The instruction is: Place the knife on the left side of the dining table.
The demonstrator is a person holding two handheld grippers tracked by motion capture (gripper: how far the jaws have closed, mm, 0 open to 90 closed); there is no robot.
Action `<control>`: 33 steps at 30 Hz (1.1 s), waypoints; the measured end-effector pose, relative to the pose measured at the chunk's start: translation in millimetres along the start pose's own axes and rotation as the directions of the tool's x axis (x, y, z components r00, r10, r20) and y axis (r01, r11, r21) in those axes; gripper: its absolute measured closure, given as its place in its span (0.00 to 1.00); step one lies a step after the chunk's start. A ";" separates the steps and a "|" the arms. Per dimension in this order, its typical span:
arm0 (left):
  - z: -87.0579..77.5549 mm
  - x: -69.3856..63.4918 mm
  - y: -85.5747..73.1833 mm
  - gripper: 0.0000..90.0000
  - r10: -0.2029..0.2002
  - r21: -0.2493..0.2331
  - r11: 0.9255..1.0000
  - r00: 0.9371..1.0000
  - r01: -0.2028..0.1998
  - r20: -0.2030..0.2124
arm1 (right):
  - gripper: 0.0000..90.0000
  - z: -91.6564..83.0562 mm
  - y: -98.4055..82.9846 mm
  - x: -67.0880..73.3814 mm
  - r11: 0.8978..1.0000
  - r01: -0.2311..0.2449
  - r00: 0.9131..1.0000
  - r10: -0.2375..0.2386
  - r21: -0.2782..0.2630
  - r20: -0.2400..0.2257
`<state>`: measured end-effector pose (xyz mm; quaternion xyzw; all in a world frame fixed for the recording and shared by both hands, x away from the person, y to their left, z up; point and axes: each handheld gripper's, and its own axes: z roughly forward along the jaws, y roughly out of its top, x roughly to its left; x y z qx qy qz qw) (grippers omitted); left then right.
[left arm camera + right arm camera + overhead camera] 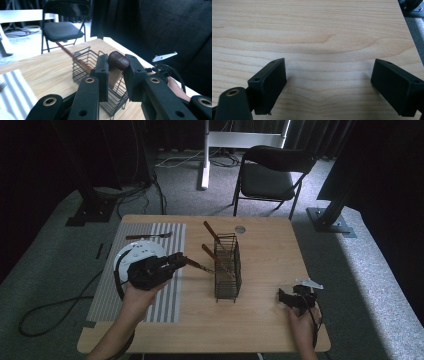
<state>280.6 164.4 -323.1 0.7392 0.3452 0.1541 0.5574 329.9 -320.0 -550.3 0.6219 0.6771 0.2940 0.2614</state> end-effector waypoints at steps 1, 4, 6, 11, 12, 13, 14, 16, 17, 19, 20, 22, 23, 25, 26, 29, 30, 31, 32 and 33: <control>-2.3 2.0 -1.5 0.83 -0.006 0.000 1.000 1.000 0.006 -0.004 | 0.14 0.1 0.0 0.0 1.000 0.000 1.000 0.000 -0.001 0.000; -10.9 8.9 -9.9 0.83 -0.019 0.009 1.000 0.999 0.020 -0.032 | 0.14 0.1 0.0 0.0 1.000 0.000 1.000 0.000 -0.001 0.000; -16.3 13.9 -15.2 0.83 -0.028 0.017 0.999 0.999 0.028 -0.042 | 0.14 0.1 0.0 0.0 1.000 0.000 1.000 0.000 -0.001 0.000; -29.3 24.3 -28.2 0.83 -0.043 0.028 0.999 0.997 0.045 -0.068 | 0.14 0.1 0.0 0.0 1.000 0.000 1.000 0.000 -0.001 0.000; -33.2 26.4 -31.5 0.83 -0.044 0.028 0.999 0.996 0.047 -0.082 | 0.14 0.1 0.0 0.0 1.000 0.000 1.000 0.000 -0.001 0.000; -35.7 27.4 -33.5 0.83 -0.034 0.031 0.999 0.995 0.037 -0.092 | 0.14 0.1 0.0 0.0 1.000 0.000 1.000 0.000 -0.001 0.000; -43.0 31.1 -39.7 0.83 -0.040 0.028 0.999 0.994 0.043 -0.104 | 0.14 0.1 0.0 0.0 1.000 0.000 1.000 0.000 -0.001 0.000; -49.8 34.3 -46.5 0.83 -0.041 0.035 0.998 0.993 0.045 -0.108 | 0.14 0.1 0.0 0.0 1.000 0.000 1.000 0.000 -0.001 0.000; -49.8 34.3 -46.5 0.83 -0.041 0.035 0.998 0.993 0.045 -0.108 | 0.14 0.1 0.0 0.0 1.000 0.000 1.000 0.000 -0.001 0.000; -55.7 37.0 -53.7 0.83 -0.047 0.051 0.997 0.992 0.053 -0.118 | 0.14 0.1 0.0 0.0 1.000 0.000 1.000 0.000 -0.001 0.000; -60.3 39.3 -61.4 0.83 -0.049 0.068 0.996 0.990 0.058 -0.130 | 0.14 0.1 0.0 0.0 1.000 0.000 1.000 0.000 -0.001 0.000; -62.2 41.5 -66.0 0.83 -0.057 0.077 0.995 0.990 0.068 -0.132 | 0.14 0.1 0.0 0.0 1.000 0.000 1.000 0.000 -0.001 0.000; -63.6 43.0 -68.7 0.83 -0.060 0.083 0.994 0.989 0.071 -0.135 | 0.14 0.1 0.0 0.0 1.000 0.000 1.000 0.000 -0.001 0.000; -65.8 47.0 -75.2 0.83 -0.069 0.098 0.992 0.987 0.084 -0.144 | 0.14 0.1 0.0 0.0 1.000 0.000 1.000 0.000 -0.001 0.000; -66.2 49.7 -79.0 0.83 -0.084 0.098 0.990 0.986 0.098 -0.143 | 0.14 0.1 0.0 0.1 1.000 -0.001 1.000 0.001 -0.001 0.000; -66.0 54.1 -84.9 0.83 -0.082 0.110 0.989 0.983 0.101 -0.164 | 0.14 0.1 0.0 0.0 1.000 0.000 1.000 0.000 -0.001 0.000; -66.2 56.3 -86.3 0.83 -0.083 0.113 0.988 0.982 0.103 -0.171 | 0.14 0.1 0.0 0.0 1.000 0.000 1.000 0.000 -0.001 0.000; -66.1 61.8 -88.7 0.83 -0.087 0.114 0.988 0.980 0.108 -0.181 | 0.14 0.1 0.0 0.0 1.000 0.000 1.000 0.000 -0.001 0.000; -65.6 66.0 -90.1 0.83 -0.099 0.121 0.985 0.978 0.122 -0.181 | 0.14 0.1 0.0 0.0 1.000 0.000 1.000 0.000 -0.001 0.000; -64.7 69.9 -91.7 0.83 -0.106 0.131 0.983 0.978 0.130 -0.182 | 0.14 0.1 0.0 0.0 1.000 0.000 1.000 0.000 -0.001 0.000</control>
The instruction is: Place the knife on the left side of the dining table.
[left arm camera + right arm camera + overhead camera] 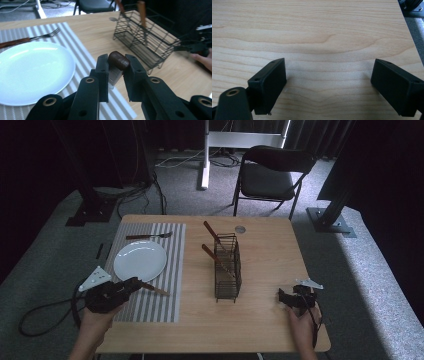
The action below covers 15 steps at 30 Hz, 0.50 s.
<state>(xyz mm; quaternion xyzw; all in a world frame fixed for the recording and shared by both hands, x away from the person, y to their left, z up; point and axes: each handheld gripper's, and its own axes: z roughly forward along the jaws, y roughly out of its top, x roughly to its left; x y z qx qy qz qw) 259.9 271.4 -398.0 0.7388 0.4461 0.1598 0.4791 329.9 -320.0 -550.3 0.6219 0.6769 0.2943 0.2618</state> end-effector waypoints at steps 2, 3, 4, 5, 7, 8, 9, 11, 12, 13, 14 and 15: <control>3.1 6.4 -2.1 0.83 -0.017 0.013 1.000 1.000 0.017 0.006 | 0.14 0.0 0.0 0.0 1.000 0.000 1.000 0.000 0.000 0.000; 4.3 9.2 -3.0 0.83 -0.028 0.020 0.999 1.000 0.028 0.012 | 0.14 0.0 0.0 0.0 1.000 0.000 1.000 0.000 0.000 0.000; 5.2 11.1 -4.1 0.83 -0.032 0.022 0.999 0.999 0.032 0.012 | 0.14 0.0 0.0 0.0 1.000 0.000 1.000 0.000 0.000 0.000; 5.9 12.5 -5.1 0.83 -0.034 0.026 0.999 0.999 0.033 0.015 | 0.14 0.0 0.0 0.0 1.000 0.000 1.000 0.000 0.000 0.000; 6.7 15.3 -7.0 0.83 -0.049 0.033 0.998 0.998 0.049 0.024 | 0.14 0.0 0.0 0.0 1.000 0.000 1.000 0.000 0.000 0.000; 6.7 16.0 -8.1 0.83 -0.052 0.030 0.998 0.998 0.051 0.026 | 0.14 0.0 0.0 0.0 1.000 0.000 1.000 0.000 0.000 0.000; 6.4 17.1 -8.8 0.83 -0.055 0.028 0.998 0.998 0.054 0.027 | 0.14 0.0 0.0 0.0 1.000 0.000 1.000 0.000 0.000 0.000; 5.7 18.3 -9.2 0.83 -0.056 0.033 0.998 0.998 0.055 0.027 | 0.14 0.0 0.0 0.0 1.000 0.000 1.000 0.000 0.000 0.000; 5.2 19.6 -9.7 0.83 -0.063 0.035 0.997 0.998 0.062 0.030 | 0.14 0.0 0.0 0.0 1.000 0.000 1.000 0.000 0.000 0.000; 4.2 22.6 -10.3 0.83 -0.078 0.044 0.996 0.996 0.076 0.032 | 0.14 0.0 0.0 0.0 1.000 0.000 1.000 0.000 0.000 0.000; 4.2 22.6 -10.3 0.83 -0.078 0.044 0.996 0.996 0.076 0.032 | 0.14 0.0 0.0 0.0 1.000 0.000 1.000 0.000 0.000 0.000; 3.7 24.4 -10.9 0.83 -0.088 0.047 0.995 0.995 0.086 0.036 | 0.14 0.0 0.0 0.0 1.000 0.000 1.000 0.000 0.000 0.000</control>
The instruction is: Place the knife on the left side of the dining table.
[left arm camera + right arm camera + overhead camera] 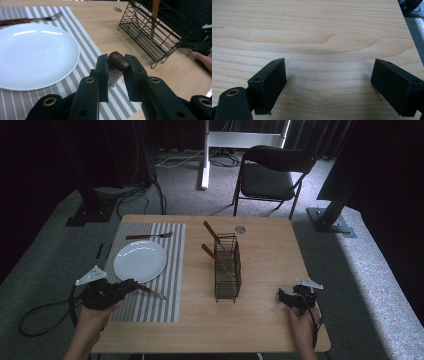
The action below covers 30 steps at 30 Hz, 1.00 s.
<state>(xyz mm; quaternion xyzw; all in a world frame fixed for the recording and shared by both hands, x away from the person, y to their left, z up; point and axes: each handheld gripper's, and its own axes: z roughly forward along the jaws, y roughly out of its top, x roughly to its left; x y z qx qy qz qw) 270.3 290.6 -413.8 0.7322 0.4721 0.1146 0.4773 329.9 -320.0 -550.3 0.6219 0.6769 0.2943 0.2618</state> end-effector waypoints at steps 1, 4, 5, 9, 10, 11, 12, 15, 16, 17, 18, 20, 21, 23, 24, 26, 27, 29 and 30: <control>-0.7 1.8 -0.8 0.83 -0.009 0.002 1.000 1.000 0.009 0.000 | 0.14 0.0 0.0 0.0 1.000 0.000 1.000 0.000 0.000 0.000; -2.3 6.3 -4.7 0.87 -0.009 0.015 1.000 1.000 0.009 -0.026 | 0.14 0.0 0.0 0.0 1.000 0.000 1.000 0.000 0.000 0.000; -3.9 12.0 -8.8 0.87 -0.039 0.013 0.999 0.999 0.039 -0.030 | 0.14 0.0 0.0 0.0 1.000 0.000 1.000 0.000 0.000 0.000; -6.9 24.2 -19.0 0.84 -0.091 0.010 0.996 0.995 0.091 -0.047 | 0.14 -0.1 0.0 0.1 1.000 0.000 1.000 0.000 0.001 0.000; -6.9 24.2 -19.0 0.83 -0.091 0.010 0.996 0.995 0.091 -0.047 | 0.14 -0.1 0.0 0.1 1.000 0.000 1.000 0.000 0.001 0.000; -7.4 28.1 -22.0 0.83 -0.111 0.006 0.994 0.993 0.111 -0.047 | 0.14 -0.1 0.0 0.1 1.000 0.000 1.000 0.000 0.001 0.001; -7.7 32.0 -25.5 0.83 -0.135 0.001 0.991 0.990 0.135 -0.047 | 0.14 -0.1 0.0 0.1 1.000 0.000 1.000 0.000 0.001 0.001; -7.5 43.7 -36.5 0.80 -0.195 -0.015 0.981 0.979 0.194 -0.064 | 0.14 -0.2 0.0 0.2 1.000 -0.002 1.000 0.002 0.000 0.000; -7.3 47.7 -40.2 0.79 -0.217 -0.019 0.976 0.974 0.216 -0.068 | 0.14 -0.2 -0.1 0.2 1.000 -0.002 1.000 0.002 0.000 0.000; -6.6 51.4 -43.8 0.76 -0.228 -0.020 0.974 0.971 0.227 -0.075 | 0.14 -0.2 -0.1 0.2 1.000 -0.002 1.000 0.002 0.000 0.000; -6.0 54.8 -47.1 0.76 -0.244 -0.021 0.970 0.967 0.243 -0.080 | 0.14 -0.2 -0.1 0.2 1.000 -0.002 1.000 0.002 0.000 0.000; -4.4 61.2 -53.0 0.74 -0.270 -0.022 0.963 0.959 0.269 -0.084 | 0.14 -0.2 -0.1 0.2 1.000 -0.001 1.000 0.001 0.000 0.000; -3.5 64.8 -56.1 0.74 -0.284 -0.022 0.959 0.955 0.283 -0.083 | 0.14 -0.2 -0.1 0.2 1.000 -0.001 1.000 0.001 0.001 0.001; -0.5 71.5 -61.2 0.71 -0.305 -0.023 0.952 0.948 0.304 -0.089 | 0.14 -0.2 -0.1 0.2 1.000 -0.001 1.000 0.001 0.000 0.000; -0.5 71.5 -61.2 0.70 -0.305 -0.023 0.952 0.948 0.304 -0.089 | 0.14 -0.2 -0.1 0.2 1.000 -0.001 1.000 0.001 0.000 0.000; 2.3 76.0 -64.2 0.69 -0.313 -0.020 0.950 0.945 0.312 -0.096 | 0.14 -0.2 -0.1 0.2 1.000 -0.001 1.000 0.001 0.000 0.000; 5.8 79.7 -67.1 0.66 -0.318 -0.020 0.948 0.942 0.318 -0.107 | 0.14 -0.2 -0.1 0.2 1.000 -0.001 1.000 0.001 0.000 0.001; 7.8 81.4 -68.3 0.63 -0.322 -0.016 0.947 0.940 0.322 -0.116 | 0.14 -0.2 -0.1 0.2 1.000 -0.001 1.000 0.001 0.000 0.001; 9.9 82.8 -69.5 0.63 -0.323 -0.014 0.946 0.938 0.324 -0.126 | 0.14 -0.2 -0.1 0.2 1.000 -0.001 1.000 0.001 0.000 0.001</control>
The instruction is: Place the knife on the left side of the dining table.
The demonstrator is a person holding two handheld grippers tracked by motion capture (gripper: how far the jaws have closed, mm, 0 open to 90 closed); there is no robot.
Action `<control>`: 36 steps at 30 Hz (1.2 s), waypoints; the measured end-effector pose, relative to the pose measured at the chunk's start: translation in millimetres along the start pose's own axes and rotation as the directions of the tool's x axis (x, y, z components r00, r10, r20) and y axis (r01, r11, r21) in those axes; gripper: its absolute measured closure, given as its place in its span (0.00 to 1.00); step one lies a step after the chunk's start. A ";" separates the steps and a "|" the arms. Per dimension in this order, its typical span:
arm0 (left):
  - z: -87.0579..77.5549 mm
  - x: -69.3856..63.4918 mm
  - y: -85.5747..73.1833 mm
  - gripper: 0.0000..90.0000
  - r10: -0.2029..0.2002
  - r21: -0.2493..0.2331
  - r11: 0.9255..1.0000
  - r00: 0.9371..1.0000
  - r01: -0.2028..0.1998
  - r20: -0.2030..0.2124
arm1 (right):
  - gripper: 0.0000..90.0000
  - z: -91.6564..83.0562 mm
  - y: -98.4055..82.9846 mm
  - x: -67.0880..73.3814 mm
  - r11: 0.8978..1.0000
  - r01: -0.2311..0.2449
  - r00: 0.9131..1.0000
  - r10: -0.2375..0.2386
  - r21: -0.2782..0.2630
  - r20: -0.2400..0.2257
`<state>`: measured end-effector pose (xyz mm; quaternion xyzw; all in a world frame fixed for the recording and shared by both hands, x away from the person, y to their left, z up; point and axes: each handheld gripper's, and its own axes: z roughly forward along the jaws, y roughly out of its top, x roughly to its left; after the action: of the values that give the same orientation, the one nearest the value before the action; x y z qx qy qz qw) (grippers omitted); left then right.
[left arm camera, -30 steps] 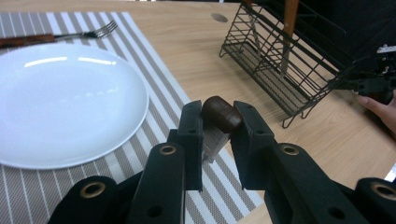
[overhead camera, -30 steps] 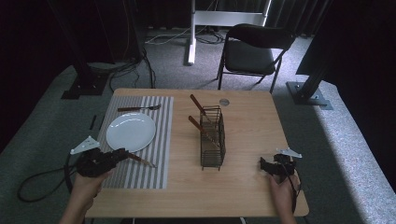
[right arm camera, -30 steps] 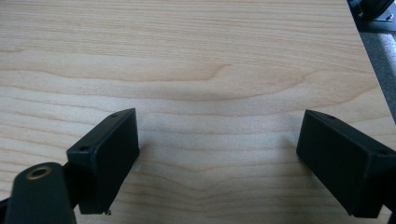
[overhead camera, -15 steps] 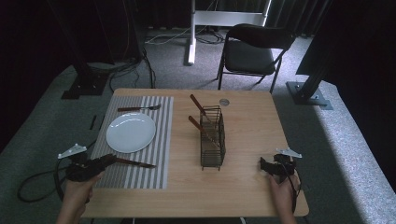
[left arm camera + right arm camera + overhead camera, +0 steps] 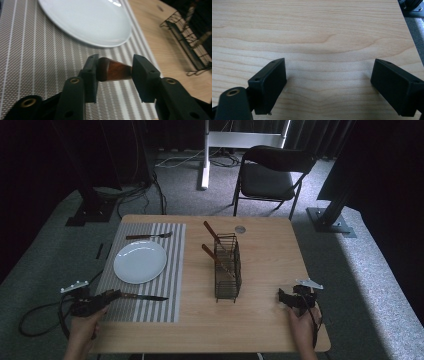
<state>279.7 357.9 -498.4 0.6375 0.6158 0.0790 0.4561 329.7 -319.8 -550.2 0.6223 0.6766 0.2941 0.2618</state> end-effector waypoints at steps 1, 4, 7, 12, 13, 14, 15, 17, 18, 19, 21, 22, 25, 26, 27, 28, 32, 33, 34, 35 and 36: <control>3.0 1.9 -0.9 0.59 -0.006 0.002 1.000 1.000 0.006 -0.011 | 0.14 0.0 0.0 0.0 1.000 0.000 1.000 0.000 0.000 0.000; 9.9 3.7 -2.0 0.53 0.005 0.020 1.000 0.998 -0.004 -0.067 | 0.14 0.0 0.0 0.0 1.000 0.000 1.000 0.000 0.000 0.000; 16.8 4.7 -2.0 0.47 0.015 0.041 0.999 0.994 -0.011 -0.105 | 0.14 0.0 0.0 0.0 1.000 0.000 1.000 0.000 0.000 0.000; 24.4 2.9 -1.5 0.39 0.033 0.077 0.997 0.988 -0.022 -0.154 | 0.14 0.0 0.0 0.0 1.000 0.000 1.000 0.000 0.000 0.000; 24.4 2.9 -1.5 0.39 0.033 0.077 0.997 0.988 -0.022 -0.154 | 0.14 0.0 0.0 0.0 1.000 0.000 1.000 0.000 0.000 0.000; 27.4 2.8 -1.9 0.39 0.036 0.082 0.996 0.985 -0.022 -0.167 | 0.14 0.0 0.0 0.0 1.000 0.000 1.000 0.000 0.000 0.000; 28.5 2.7 -2.0 0.36 0.033 0.087 0.996 0.985 -0.019 -0.170 | 0.14 0.0 0.0 0.0 1.000 0.000 1.000 0.000 0.000 0.000; 30.6 3.0 -2.7 0.34 0.033 0.088 0.996 0.984 -0.018 -0.175 | 0.14 0.0 0.0 0.0 1.000 0.000 1.000 0.000 0.000 0.000; 31.4 3.5 -2.6 0.34 0.036 0.095 0.995 0.984 -0.019 -0.177 | 0.14 0.0 0.0 0.0 1.000 -0.001 1.000 0.001 0.000 0.000; 32.3 3.6 -2.6 0.33 0.034 0.098 0.995 0.983 -0.017 -0.179 | 0.14 0.0 0.0 0.0 1.000 0.000 1.000 0.000 0.000 0.000; 33.8 4.4 -2.1 0.33 0.036 0.104 0.994 0.983 -0.018 -0.177 | 0.14 0.0 0.0 0.0 1.000 -0.001 1.000 0.001 0.000 0.000; 35.0 4.9 -1.4 0.32 0.032 0.111 0.994 0.984 -0.013 -0.177 | 0.14 0.0 0.0 0.0 1.000 0.000 1.000 0.000 0.000 0.000; 38.2 4.9 0.5 0.31 0.036 0.125 0.992 0.980 -0.011 -0.196 | 0.14 0.0 0.0 0.0 1.000 -0.001 1.000 0.001 0.000 0.000; 39.4 4.7 1.2 0.30 0.041 0.131 0.991 0.979 -0.015 -0.200 | 0.14 0.0 0.0 0.0 1.000 0.000 1.000 0.000 0.000 0.000; 40.6 4.3 1.8 0.29 0.041 0.133 0.991 0.978 -0.014 -0.205 | 0.14 0.0 0.0 0.0 1.000 -0.001 1.000 0.001 0.000 0.000; 42.2 4.0 2.4 0.28 0.042 0.139 0.990 0.976 -0.012 -0.212 | 0.14 0.0 0.0 0.0 1.000 -0.001 1.000 0.001 0.000 0.000; 49.8 0.5 3.3 0.22 0.075 0.176 0.984 0.962 -0.029 -0.263 | 0.14 0.0 0.0 0.0 1.000 0.000 1.000 0.000 0.000 0.000; 50.7 -0.6 3.8 0.22 0.078 0.178 0.984 0.959 -0.030 -0.272 | 0.14 0.0 0.0 0.0 1.000 -0.001 1.000 0.001 0.000 0.000; 51.5 -1.5 3.9 0.22 0.087 0.179 0.983 0.956 -0.037 -0.279 | 0.14 0.0 0.0 0.0 1.000 0.000 1.000 0.000 0.000 0.000; 52.7 -2.6 3.5 0.21 0.090 0.178 0.983 0.954 -0.040 -0.285 | 0.14 0.0 0.0 0.0 1.000 -0.001 1.000 0.001 0.000 0.000; 53.3 -3.2 3.3 0.21 0.091 0.177 0.983 0.953 -0.040 -0.290 | 0.14 0.0 0.0 0.0 1.000 0.000 1.000 0.000 0.000 0.000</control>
<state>316.6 330.0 -525.2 0.6749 0.6602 0.1363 0.3000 329.7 -319.8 -550.3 0.6222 0.6765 0.2943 0.2618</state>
